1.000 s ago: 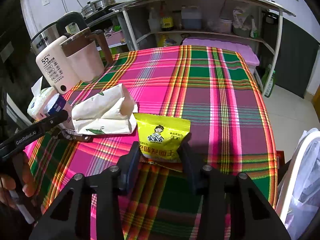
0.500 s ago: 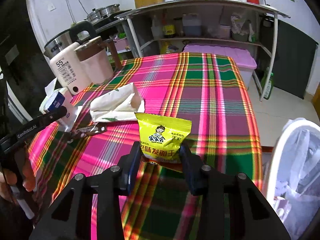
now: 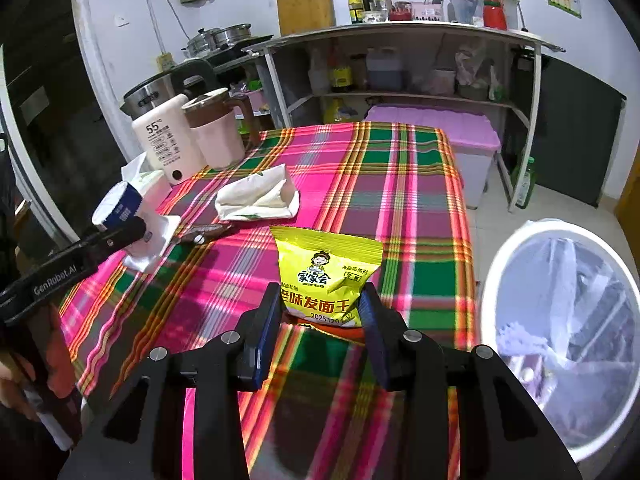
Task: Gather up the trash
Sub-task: 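Carry the paper cup and yellow packet over the white bin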
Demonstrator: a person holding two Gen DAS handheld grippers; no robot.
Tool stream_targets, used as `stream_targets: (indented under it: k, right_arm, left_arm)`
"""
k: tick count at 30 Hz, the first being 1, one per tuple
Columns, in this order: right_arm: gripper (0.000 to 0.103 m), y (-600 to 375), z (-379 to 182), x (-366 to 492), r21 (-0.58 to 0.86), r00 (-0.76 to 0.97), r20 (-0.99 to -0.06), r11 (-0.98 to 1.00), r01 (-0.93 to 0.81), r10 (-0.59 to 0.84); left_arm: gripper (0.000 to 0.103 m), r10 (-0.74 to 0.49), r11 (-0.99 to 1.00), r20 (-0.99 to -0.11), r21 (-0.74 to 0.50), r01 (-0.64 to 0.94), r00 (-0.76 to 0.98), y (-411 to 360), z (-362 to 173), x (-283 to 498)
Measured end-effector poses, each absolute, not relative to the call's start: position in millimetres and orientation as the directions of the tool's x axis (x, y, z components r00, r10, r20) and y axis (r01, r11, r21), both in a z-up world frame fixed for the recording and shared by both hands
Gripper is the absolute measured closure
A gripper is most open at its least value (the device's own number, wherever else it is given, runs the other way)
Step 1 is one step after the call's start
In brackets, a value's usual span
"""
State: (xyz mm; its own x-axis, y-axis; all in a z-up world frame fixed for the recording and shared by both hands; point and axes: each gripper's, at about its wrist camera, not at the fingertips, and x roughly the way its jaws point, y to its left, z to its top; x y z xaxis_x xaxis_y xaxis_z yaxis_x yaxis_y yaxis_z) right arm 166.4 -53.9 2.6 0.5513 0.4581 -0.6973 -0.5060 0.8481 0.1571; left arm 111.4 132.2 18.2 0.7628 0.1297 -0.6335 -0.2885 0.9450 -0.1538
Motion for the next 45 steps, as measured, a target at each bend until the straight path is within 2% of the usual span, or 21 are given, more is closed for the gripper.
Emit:
stream_targets:
  k: [18,33,45]
  right_arm:
    - [0.063,-104,22,128,0.157,0.601,-0.662,0.867,-0.473,0.448]
    - [0.063,-156,18,134,0.174,0.635,-0.660,0.904,-0.390,0.401]
    - [0.063,-211,10,147,0.183,0.665,-0.676,0.946,-0.266,0.318]
  left_arm:
    - [0.052,0.036,0.977,-0.627,-0.142,-0.160,0.778,56,26,88]
    - [0.052,-0.037,0.989,-0.636,-0.132,-0.061,0.771,11,25,109]
    - [0.052,-0.162,0.984,-0.635,-0.158,0.078,0.755,-35,24,139]
